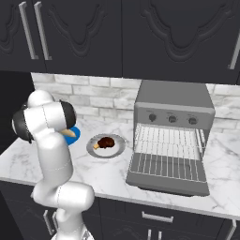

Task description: Open the toaster oven door. Place the baguette on the bottom rack in the toaster oven and place the steak on the top rack.

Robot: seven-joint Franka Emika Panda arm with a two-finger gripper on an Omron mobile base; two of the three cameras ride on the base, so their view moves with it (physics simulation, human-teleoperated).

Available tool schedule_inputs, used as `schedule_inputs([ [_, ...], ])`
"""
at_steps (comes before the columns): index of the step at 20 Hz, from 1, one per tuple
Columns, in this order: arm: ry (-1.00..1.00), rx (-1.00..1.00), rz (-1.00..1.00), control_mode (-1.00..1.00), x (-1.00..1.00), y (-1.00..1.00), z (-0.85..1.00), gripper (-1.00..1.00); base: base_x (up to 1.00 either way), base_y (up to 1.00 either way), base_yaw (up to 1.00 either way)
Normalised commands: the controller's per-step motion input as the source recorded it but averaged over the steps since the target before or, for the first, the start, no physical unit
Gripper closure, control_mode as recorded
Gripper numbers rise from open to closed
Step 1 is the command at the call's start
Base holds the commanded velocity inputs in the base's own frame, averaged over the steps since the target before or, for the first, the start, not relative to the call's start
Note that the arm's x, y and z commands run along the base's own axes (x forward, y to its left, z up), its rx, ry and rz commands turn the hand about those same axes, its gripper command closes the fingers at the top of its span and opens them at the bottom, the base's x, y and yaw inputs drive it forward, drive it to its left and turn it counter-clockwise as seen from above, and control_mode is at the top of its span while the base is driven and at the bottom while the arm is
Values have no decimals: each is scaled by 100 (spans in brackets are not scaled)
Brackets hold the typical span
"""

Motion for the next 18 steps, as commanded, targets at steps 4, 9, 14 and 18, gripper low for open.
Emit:
schedule_inputs([
  [4,4,-5,0,-100,23,2,-7,-100,0,0,0],
  [9,1,-7,4,-100,16,0,-16,-100,0,0,0],
  [14,4,-3,5,-100,18,0,-13,-100,0,0,0],
  [18,11,-1,6,-100,10,-1,-21,-100,0,0,0],
])
